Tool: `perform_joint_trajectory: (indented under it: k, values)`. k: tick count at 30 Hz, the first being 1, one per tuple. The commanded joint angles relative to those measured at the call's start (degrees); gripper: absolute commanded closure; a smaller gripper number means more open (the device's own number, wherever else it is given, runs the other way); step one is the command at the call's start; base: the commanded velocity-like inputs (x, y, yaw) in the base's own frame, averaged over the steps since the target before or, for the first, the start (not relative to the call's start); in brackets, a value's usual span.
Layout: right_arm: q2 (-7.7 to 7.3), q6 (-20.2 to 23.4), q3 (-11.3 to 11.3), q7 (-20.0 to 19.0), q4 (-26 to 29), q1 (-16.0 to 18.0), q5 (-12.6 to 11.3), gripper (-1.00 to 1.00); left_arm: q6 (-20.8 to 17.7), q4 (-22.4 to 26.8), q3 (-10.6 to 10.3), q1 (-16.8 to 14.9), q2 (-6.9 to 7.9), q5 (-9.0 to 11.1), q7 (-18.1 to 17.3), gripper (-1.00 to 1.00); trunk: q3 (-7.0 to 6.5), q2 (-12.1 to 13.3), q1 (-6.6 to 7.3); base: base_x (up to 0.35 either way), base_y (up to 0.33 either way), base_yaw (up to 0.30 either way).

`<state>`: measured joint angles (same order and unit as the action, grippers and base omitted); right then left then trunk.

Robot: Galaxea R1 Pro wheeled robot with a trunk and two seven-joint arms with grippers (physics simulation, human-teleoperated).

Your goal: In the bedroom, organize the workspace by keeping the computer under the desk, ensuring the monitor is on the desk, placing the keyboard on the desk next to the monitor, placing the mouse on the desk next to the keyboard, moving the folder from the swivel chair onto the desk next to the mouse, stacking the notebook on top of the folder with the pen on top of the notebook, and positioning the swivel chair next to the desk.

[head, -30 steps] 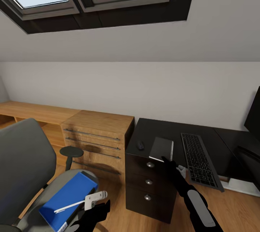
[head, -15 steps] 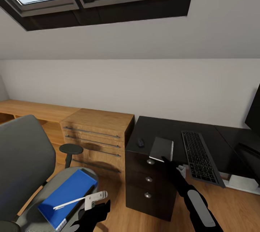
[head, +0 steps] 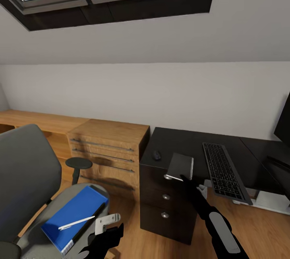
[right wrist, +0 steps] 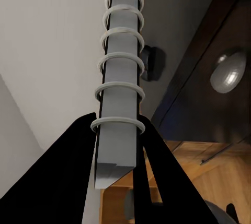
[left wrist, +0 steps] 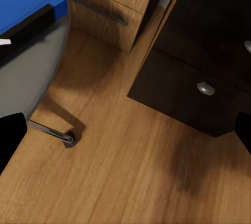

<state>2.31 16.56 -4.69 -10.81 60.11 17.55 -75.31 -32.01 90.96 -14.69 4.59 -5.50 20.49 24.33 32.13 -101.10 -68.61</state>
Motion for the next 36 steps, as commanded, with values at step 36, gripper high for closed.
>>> perform_joint_trajectory:
  k: [36]
  values:
    - [-0.02, 0.49, -0.31, -0.09, 0.01, 0.03, -0.45, 1.0, -0.21, 0.0, -0.05, -0.02, 0.23, 0.63, 0.5, -1.0, 0.05, -0.04, 0.0, 0.063, 0.0, 0.0]
